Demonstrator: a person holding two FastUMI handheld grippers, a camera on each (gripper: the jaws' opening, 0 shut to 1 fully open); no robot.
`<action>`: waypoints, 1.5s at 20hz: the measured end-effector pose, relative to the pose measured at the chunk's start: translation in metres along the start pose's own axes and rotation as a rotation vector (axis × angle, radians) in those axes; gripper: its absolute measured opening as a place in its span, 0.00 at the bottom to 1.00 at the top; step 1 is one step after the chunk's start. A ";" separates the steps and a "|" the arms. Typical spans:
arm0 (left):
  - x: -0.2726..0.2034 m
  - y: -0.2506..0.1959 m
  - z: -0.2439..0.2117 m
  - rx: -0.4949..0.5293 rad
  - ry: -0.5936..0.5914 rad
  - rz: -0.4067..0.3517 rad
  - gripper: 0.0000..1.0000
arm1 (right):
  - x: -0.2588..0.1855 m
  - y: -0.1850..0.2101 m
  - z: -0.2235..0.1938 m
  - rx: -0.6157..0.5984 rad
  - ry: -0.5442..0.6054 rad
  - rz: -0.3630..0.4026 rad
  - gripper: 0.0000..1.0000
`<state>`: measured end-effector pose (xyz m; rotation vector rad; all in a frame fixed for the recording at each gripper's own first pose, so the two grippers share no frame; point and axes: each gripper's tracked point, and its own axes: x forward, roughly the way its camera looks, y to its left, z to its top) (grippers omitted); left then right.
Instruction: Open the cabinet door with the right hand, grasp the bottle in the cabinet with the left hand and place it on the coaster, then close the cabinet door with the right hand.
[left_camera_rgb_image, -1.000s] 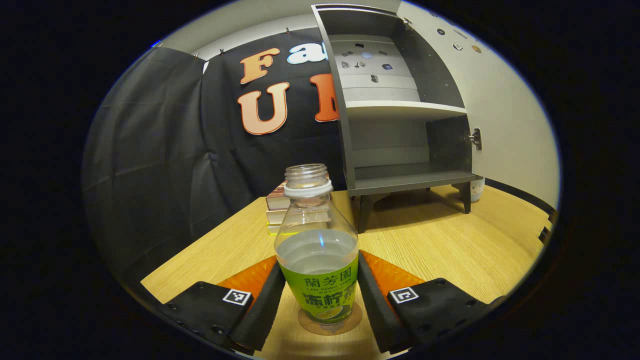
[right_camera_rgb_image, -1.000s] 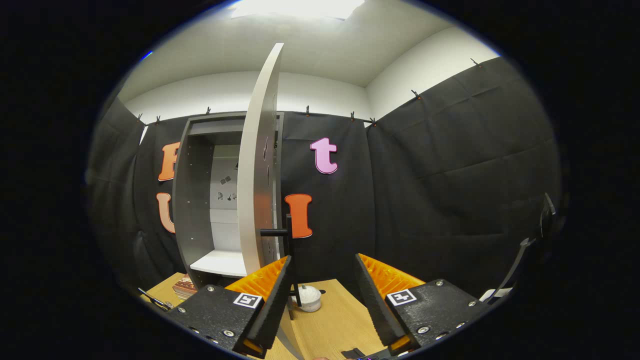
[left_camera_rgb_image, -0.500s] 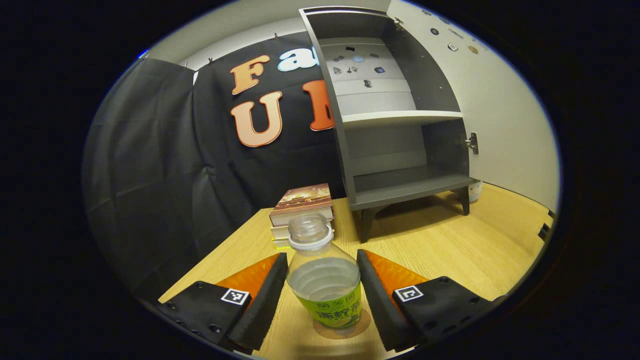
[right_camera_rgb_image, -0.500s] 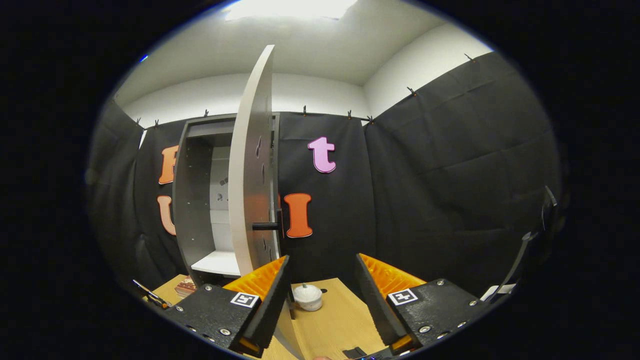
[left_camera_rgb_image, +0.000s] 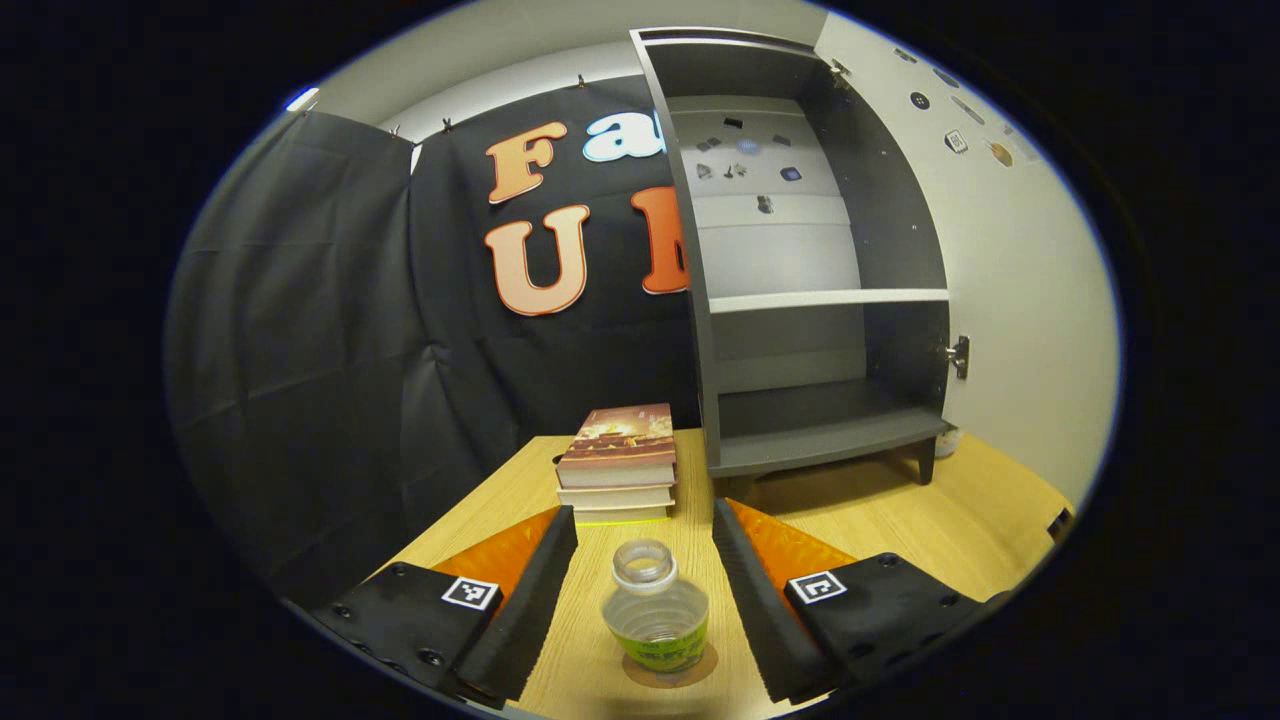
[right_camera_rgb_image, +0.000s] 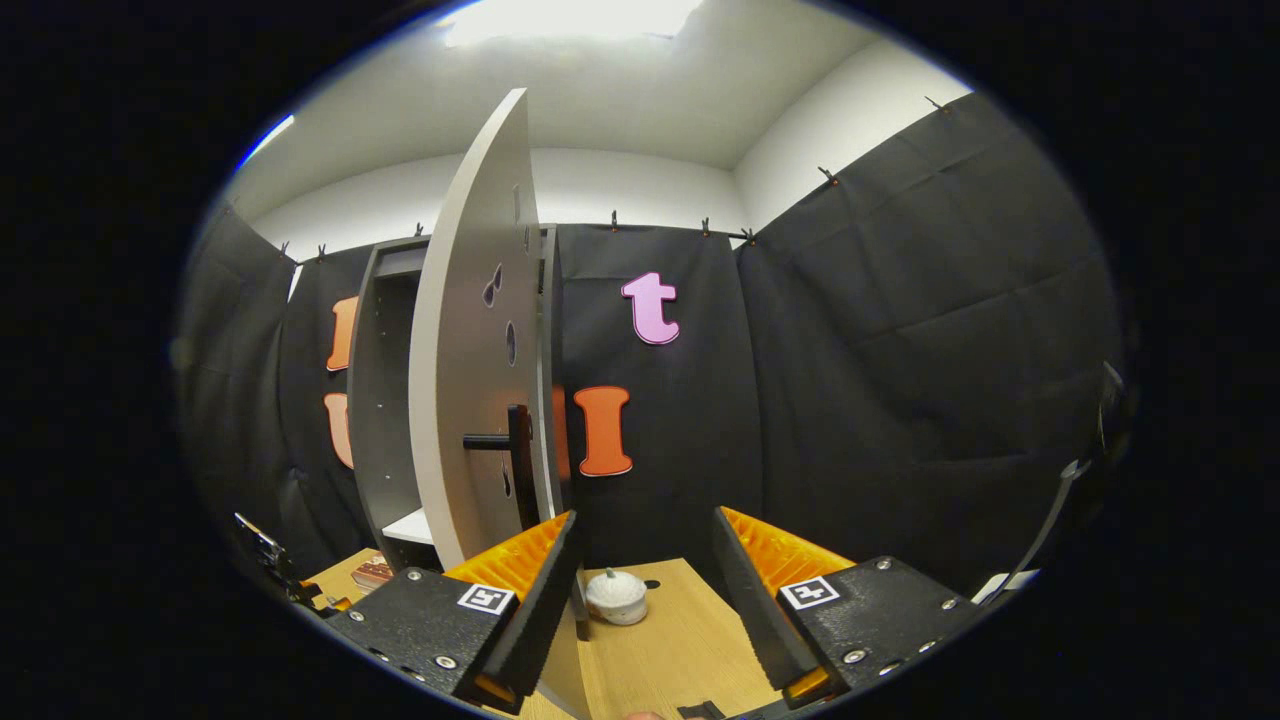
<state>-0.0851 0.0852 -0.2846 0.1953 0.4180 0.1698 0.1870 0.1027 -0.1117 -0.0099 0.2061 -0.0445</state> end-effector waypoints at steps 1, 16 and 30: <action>-0.002 -0.001 0.009 -0.003 -0.010 0.001 0.90 | 0.004 -0.001 0.000 0.006 -0.001 0.010 0.82; -0.048 -0.038 0.093 0.037 -0.094 0.002 0.92 | 0.009 0.043 -0.028 0.047 0.078 0.312 0.81; -0.079 -0.008 0.130 0.065 -0.140 0.135 0.90 | 0.008 0.134 -0.049 0.170 0.139 0.613 0.81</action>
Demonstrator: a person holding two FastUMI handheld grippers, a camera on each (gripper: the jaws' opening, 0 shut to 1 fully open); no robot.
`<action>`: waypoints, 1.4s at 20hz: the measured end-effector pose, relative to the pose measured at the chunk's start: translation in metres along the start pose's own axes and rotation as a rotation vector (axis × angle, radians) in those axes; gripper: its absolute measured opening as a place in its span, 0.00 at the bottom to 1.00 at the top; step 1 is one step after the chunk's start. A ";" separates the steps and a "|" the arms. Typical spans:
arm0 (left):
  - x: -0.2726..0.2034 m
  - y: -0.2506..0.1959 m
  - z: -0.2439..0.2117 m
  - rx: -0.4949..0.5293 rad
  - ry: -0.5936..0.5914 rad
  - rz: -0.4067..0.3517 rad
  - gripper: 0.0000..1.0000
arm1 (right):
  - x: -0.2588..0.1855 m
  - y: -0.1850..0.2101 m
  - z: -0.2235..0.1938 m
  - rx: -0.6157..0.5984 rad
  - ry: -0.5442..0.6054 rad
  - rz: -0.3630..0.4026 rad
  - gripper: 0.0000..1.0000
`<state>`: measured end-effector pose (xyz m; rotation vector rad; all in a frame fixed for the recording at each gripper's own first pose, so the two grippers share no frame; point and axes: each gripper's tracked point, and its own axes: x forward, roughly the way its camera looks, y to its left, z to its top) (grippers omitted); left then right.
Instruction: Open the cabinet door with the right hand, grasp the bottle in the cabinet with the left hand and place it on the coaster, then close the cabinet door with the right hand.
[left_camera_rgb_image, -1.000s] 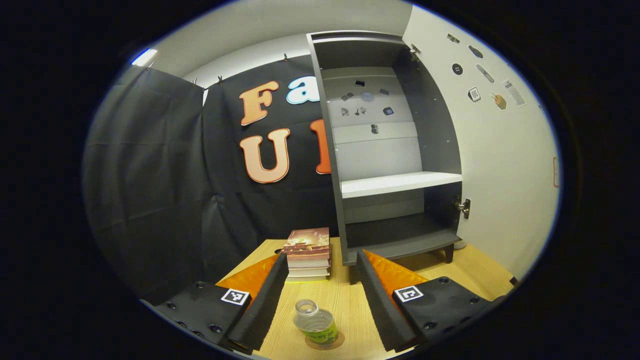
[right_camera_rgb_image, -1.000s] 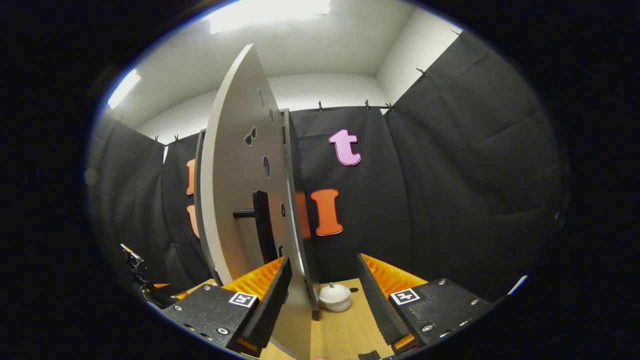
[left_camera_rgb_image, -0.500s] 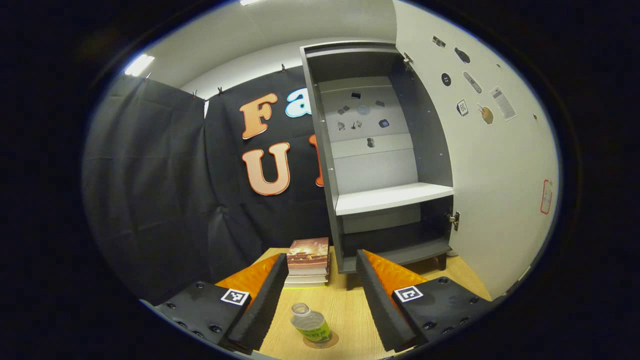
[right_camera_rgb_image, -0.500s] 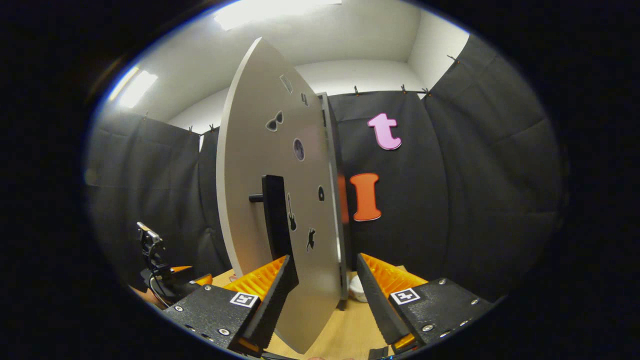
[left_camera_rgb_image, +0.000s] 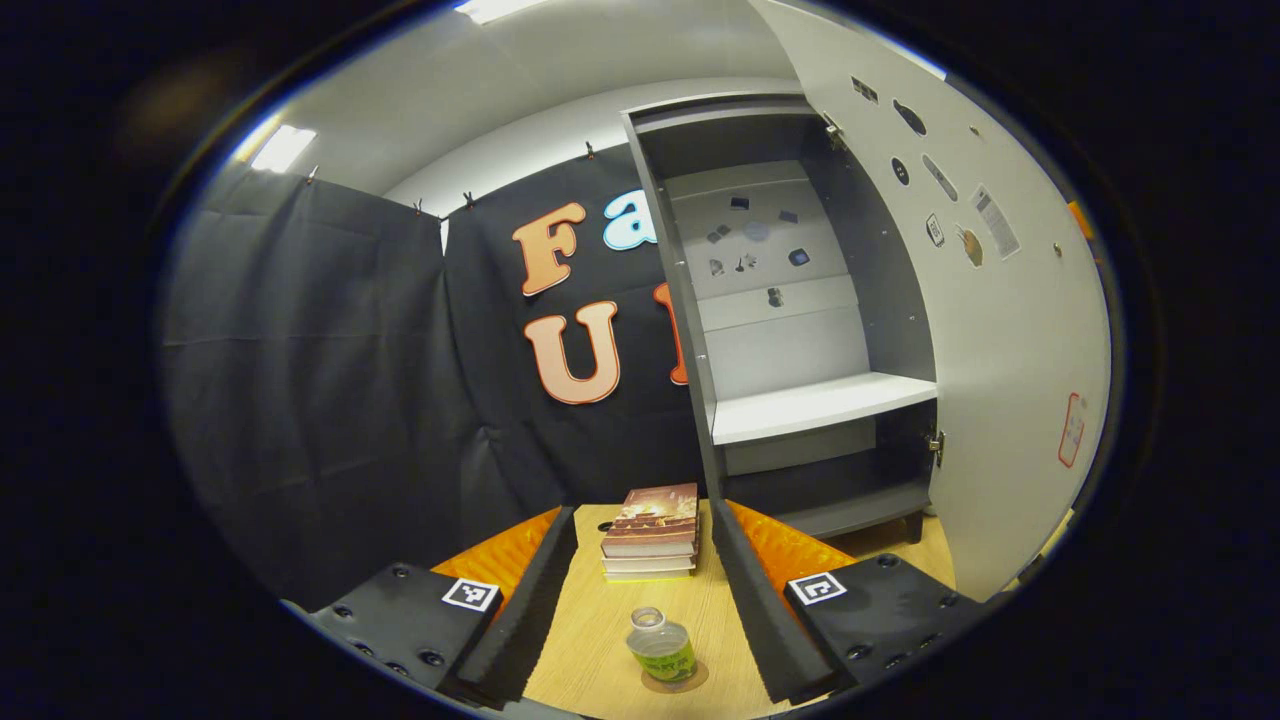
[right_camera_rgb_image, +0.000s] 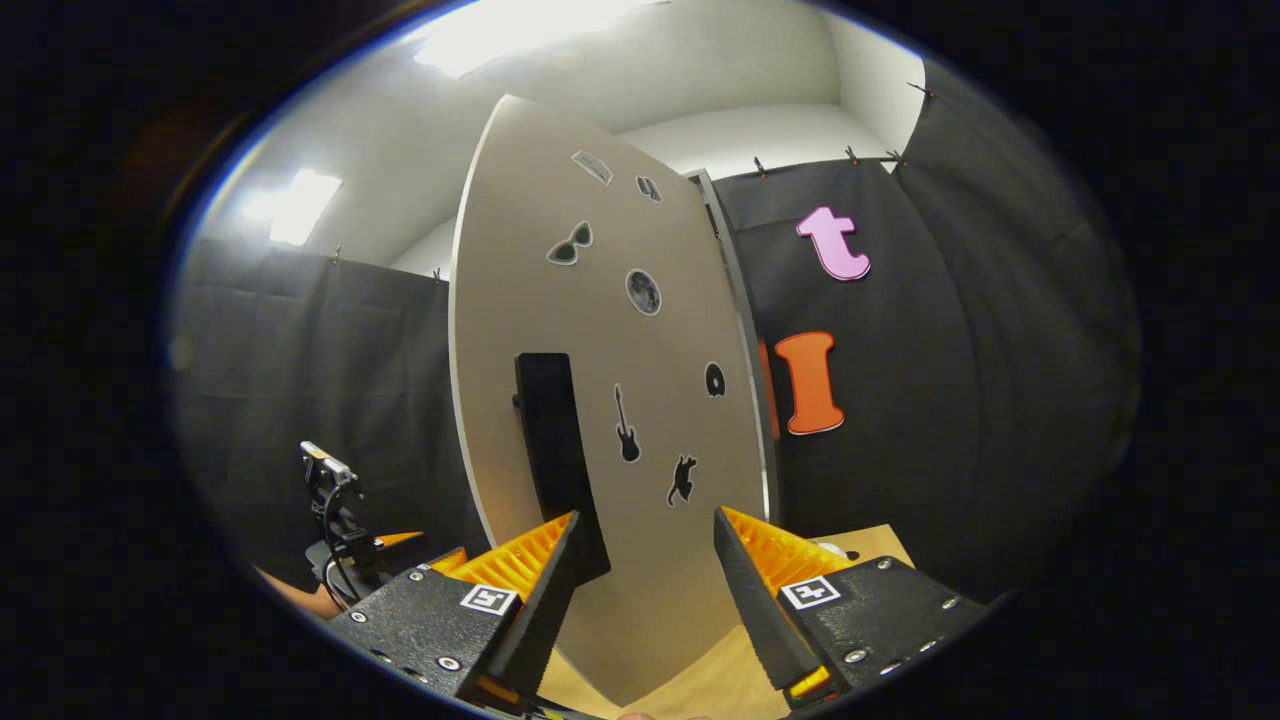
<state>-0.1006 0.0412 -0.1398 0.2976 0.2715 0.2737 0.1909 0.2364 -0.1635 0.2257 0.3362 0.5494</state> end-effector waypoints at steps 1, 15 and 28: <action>0.003 0.004 0.003 -0.001 -0.007 -0.002 0.92 | 0.004 0.004 -0.001 0.004 0.001 0.006 0.81; 0.066 0.087 -0.019 -0.028 -0.013 -0.001 0.90 | 0.095 0.076 -0.007 0.078 -0.047 0.018 0.82; 0.107 0.184 -0.066 -0.050 0.061 0.060 0.90 | 0.157 0.127 -0.031 0.016 0.015 0.020 0.84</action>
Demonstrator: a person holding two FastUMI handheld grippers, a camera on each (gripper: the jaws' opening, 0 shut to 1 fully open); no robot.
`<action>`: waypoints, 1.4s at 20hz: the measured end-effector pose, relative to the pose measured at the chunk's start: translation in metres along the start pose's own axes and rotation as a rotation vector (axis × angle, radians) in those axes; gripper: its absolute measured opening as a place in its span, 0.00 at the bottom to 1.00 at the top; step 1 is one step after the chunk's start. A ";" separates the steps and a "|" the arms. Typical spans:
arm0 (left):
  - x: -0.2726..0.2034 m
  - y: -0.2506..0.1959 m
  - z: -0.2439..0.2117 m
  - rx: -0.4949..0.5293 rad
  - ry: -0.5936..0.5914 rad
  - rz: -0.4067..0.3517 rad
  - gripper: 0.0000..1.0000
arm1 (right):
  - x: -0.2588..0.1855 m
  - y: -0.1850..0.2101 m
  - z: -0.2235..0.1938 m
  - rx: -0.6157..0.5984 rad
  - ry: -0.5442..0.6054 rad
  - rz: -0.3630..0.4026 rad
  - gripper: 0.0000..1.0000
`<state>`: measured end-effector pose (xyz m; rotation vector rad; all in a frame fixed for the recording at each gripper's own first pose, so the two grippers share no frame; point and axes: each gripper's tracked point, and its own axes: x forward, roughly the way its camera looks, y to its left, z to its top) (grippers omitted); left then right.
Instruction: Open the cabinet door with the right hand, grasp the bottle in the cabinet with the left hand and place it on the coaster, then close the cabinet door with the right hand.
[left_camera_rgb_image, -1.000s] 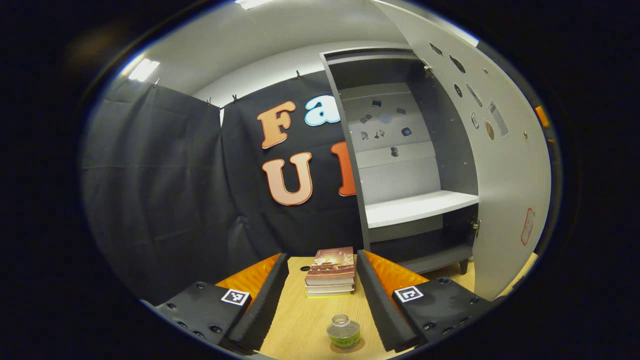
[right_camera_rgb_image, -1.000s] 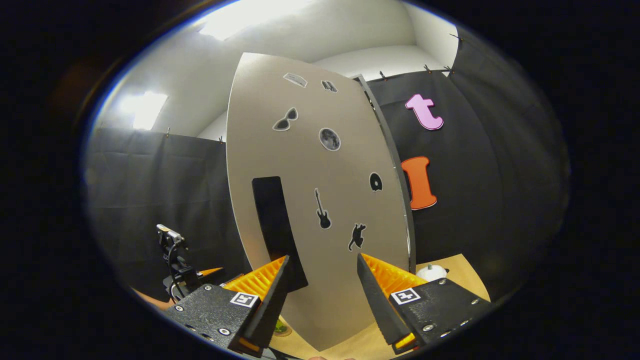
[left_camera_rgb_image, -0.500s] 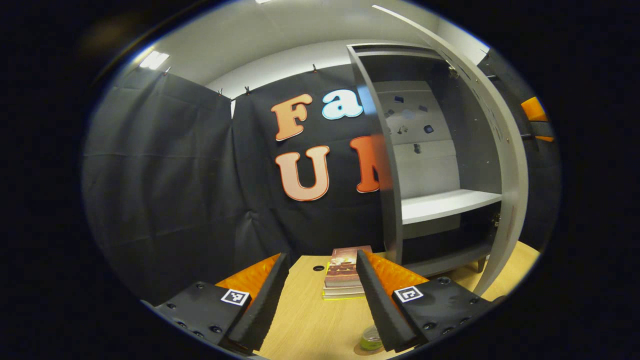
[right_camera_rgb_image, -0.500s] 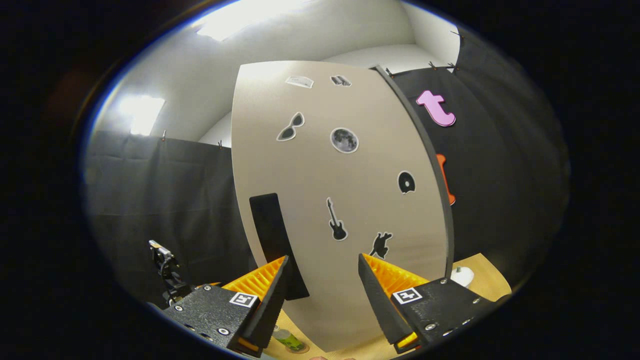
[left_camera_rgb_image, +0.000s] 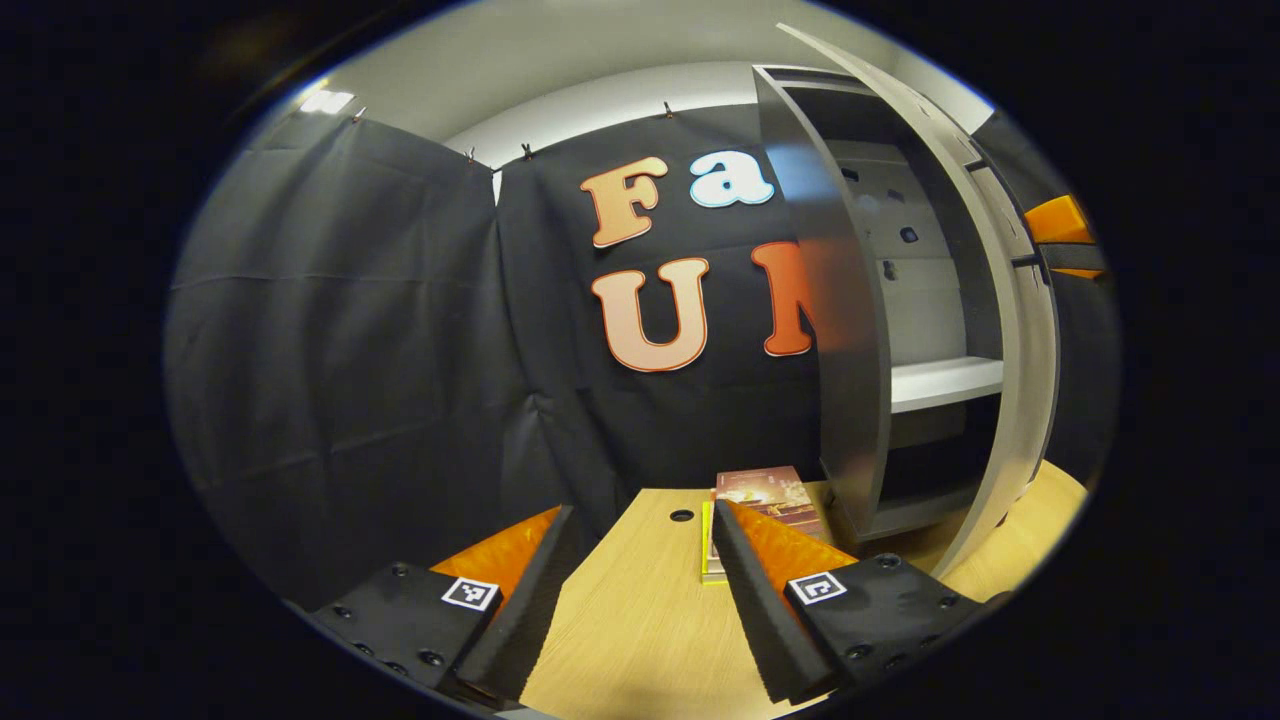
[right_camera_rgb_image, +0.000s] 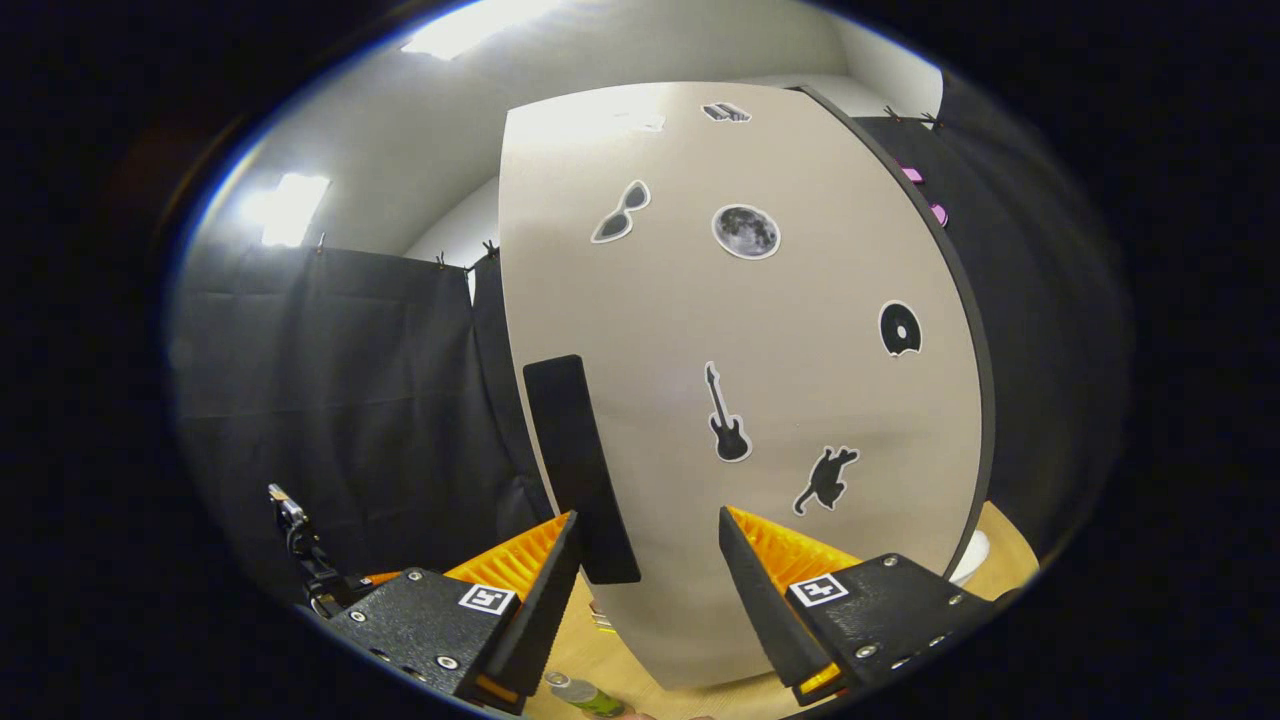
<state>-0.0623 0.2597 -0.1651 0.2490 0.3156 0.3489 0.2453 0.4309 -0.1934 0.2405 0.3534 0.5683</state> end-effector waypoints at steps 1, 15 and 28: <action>0.004 0.001 0.000 0.004 -0.004 -0.005 0.87 | -0.001 0.001 0.000 -0.022 -0.001 -0.006 0.84; 0.032 -0.025 0.012 -0.022 -0.008 -0.144 0.90 | 0.020 0.002 -0.001 -0.085 0.005 -0.118 0.85; -0.004 -0.123 0.102 -0.176 -0.053 -0.354 0.87 | -0.099 -0.048 0.047 -0.207 -0.059 -0.231 0.86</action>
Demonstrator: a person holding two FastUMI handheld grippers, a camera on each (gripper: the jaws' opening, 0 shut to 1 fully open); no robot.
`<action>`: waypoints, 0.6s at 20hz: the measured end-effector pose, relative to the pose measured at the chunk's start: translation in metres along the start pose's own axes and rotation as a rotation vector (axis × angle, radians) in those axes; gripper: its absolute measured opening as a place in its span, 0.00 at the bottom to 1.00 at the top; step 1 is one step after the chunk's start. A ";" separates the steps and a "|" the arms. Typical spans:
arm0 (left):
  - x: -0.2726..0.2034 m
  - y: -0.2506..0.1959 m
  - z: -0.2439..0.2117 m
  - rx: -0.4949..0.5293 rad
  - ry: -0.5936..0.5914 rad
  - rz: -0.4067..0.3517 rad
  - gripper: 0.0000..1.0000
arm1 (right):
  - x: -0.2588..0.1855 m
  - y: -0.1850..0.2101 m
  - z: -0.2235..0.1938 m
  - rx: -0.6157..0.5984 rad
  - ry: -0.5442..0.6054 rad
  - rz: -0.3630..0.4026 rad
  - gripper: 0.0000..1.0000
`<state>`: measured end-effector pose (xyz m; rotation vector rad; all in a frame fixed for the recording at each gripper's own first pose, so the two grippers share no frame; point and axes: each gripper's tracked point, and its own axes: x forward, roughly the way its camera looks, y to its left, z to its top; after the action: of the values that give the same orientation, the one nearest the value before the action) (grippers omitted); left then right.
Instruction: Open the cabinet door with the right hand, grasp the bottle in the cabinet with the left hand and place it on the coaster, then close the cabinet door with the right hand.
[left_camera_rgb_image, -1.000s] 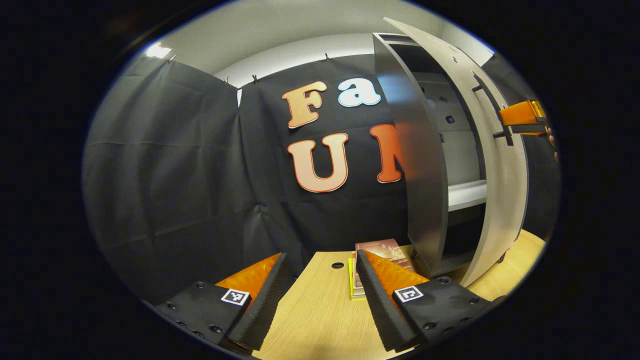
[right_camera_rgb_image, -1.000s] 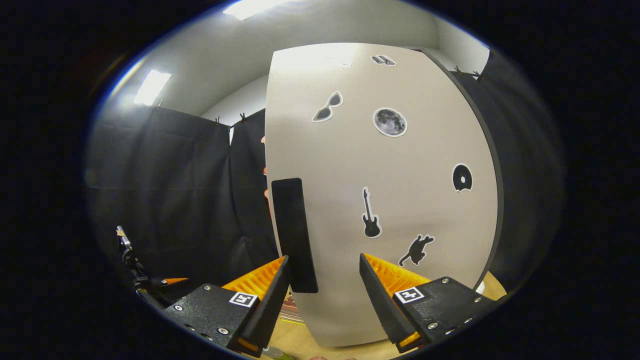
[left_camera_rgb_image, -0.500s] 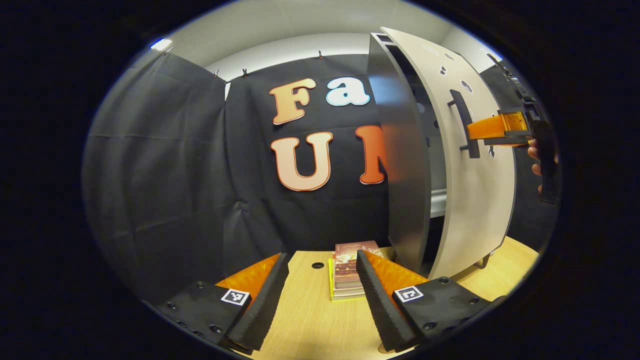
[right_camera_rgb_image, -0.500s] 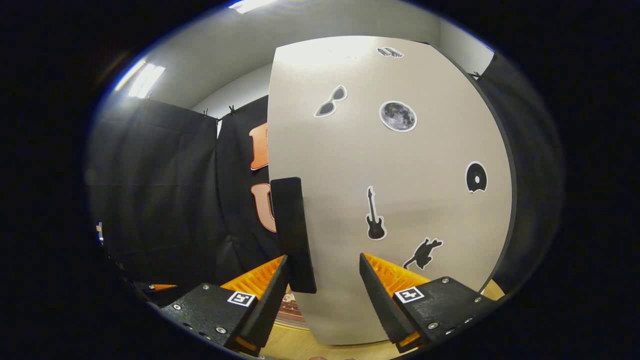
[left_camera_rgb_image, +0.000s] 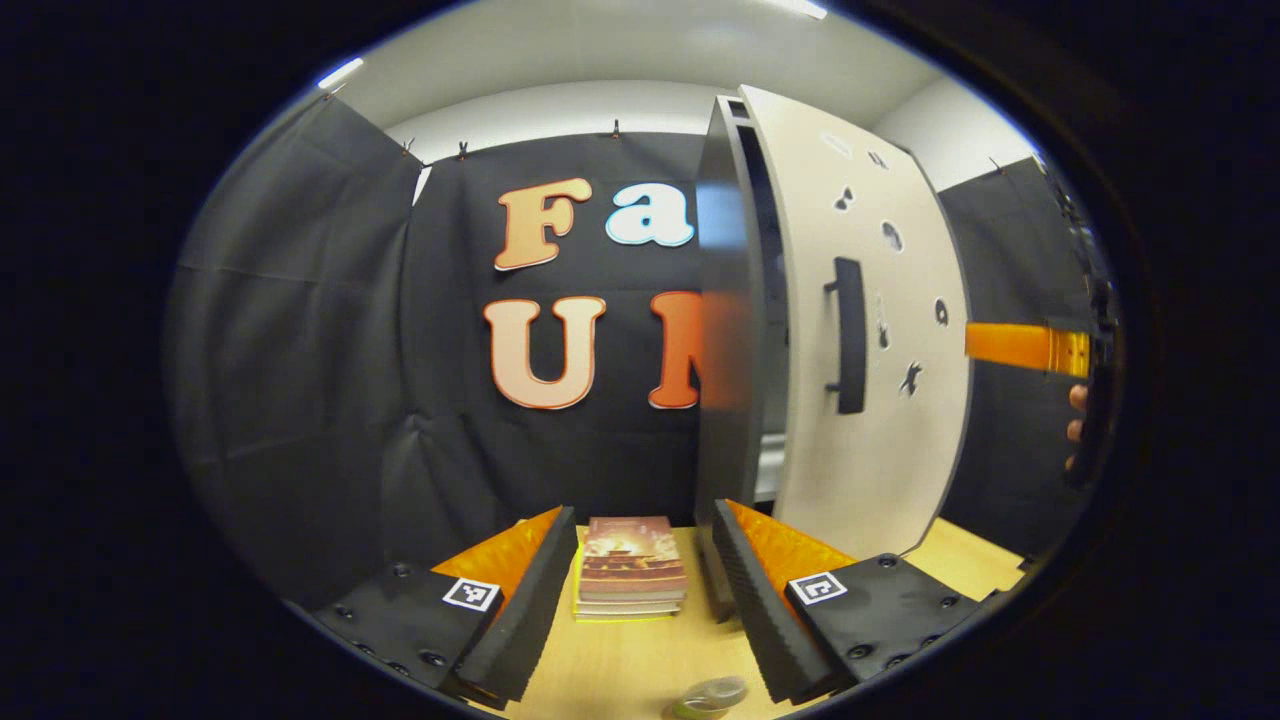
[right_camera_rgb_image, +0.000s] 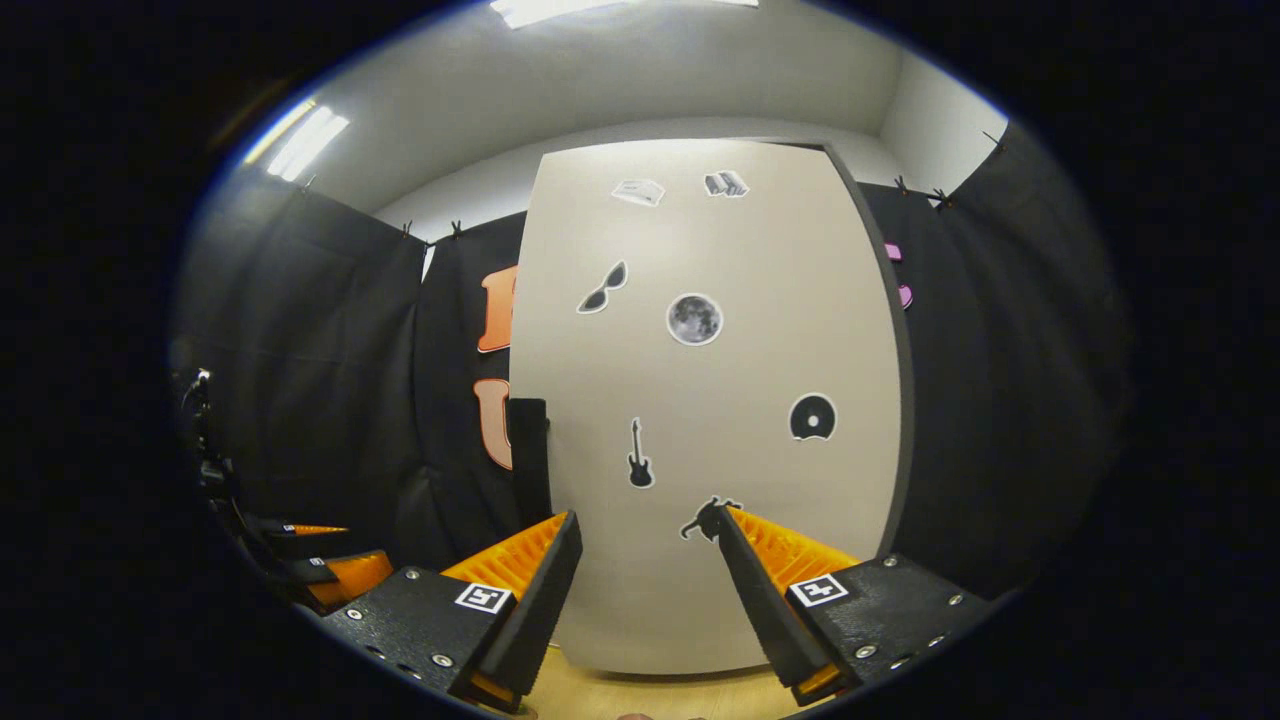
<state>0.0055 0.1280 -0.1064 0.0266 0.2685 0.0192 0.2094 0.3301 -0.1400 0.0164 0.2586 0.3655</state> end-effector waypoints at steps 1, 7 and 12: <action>-0.001 -0.011 0.008 -0.022 0.001 -0.014 0.90 | -0.010 -0.010 0.004 -0.011 -0.002 -0.015 0.86; -0.015 -0.062 0.065 -0.035 -0.063 -0.044 0.89 | -0.067 -0.066 0.030 -0.088 -0.029 -0.090 0.86; -0.033 -0.099 0.097 -0.066 -0.109 -0.044 0.86 | -0.103 -0.102 0.053 -0.108 -0.073 -0.117 0.88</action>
<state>0.0011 0.0263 -0.0068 -0.0440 0.1597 -0.0169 0.1662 0.1998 -0.0692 -0.0917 0.1669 0.2615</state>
